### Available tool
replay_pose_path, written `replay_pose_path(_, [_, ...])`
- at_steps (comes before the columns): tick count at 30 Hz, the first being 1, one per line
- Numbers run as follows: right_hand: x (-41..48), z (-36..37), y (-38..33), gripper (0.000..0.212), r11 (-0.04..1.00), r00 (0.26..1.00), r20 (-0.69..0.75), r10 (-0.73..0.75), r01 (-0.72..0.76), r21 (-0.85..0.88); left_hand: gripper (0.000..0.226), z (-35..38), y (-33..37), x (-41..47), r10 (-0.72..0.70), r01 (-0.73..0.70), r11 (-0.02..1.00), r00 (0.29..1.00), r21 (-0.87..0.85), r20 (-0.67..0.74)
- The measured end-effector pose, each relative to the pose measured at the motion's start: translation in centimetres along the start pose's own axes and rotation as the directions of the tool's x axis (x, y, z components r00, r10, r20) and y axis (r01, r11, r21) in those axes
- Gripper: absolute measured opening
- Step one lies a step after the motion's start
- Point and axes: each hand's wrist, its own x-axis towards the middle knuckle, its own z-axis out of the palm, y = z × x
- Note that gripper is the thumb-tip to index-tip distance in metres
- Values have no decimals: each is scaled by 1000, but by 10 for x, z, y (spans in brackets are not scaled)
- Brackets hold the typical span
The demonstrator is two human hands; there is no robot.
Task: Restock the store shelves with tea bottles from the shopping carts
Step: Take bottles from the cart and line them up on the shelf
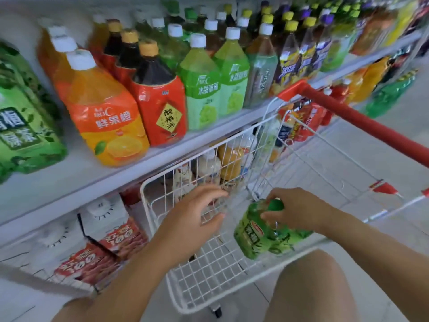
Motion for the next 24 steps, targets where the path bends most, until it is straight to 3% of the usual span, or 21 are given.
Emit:
replay_pose_path(3, [2, 3, -7, 25, 995, 994, -105, -33, 43, 92, 40, -3, -2, -2, -57, 56, 998, 998, -31, -18])
replay_pose_path(5, [-2, 0, -15, 17, 961, 986, -149, -79, 115, 251, 45, -5, -1, -2, -86, 86, 994, 996, -64, -7])
replay_pose_path(8, [-13, -16, -39, 12, 833, 958, -253, -134, 247, 495, 69, -8, 5, -1, -118, 128, 984, 990, -128, 81])
replay_pose_path(11, [-27, -47, -71, 18, 728, 911, -316, -264, 404, 554, 91, -22, 16, 3, -111, 143, 968, 981, -205, 158])
replay_pose_path(15, [-44, -78, -118, 22, 567, 814, -415, -406, 581, 585, 82, -63, 34, 0, -71, 57, 940, 997, -336, -30])
replay_pose_path(17, [-52, -91, -130, 34, 505, 760, -483, -435, 650, 568, 81, -86, 39, -11, -84, 19, 922, 985, -386, -153])
replay_pose_path(18, [-55, -97, -133, 50, 514, 744, -488, -457, 668, 538, 81, -99, 40, -19, -87, -5, 912, 975, -411, -204])
replay_pose_path(21, [-56, -90, -152, 99, 619, 792, -324, -518, 608, 497, 73, -134, 38, -45, -105, -65, 891, 933, -449, -343])
replay_pose_path(22, [-53, -77, -167, 104, 636, 802, -269, -533, 590, 498, 70, -145, 37, -54, -115, -78, 889, 916, -452, -384])
replay_pose_path(24, [-45, -52, -203, 102, 597, 786, -301, -540, 609, 522, 72, -164, 33, -72, -141, -72, 902, 883, -426, -447])
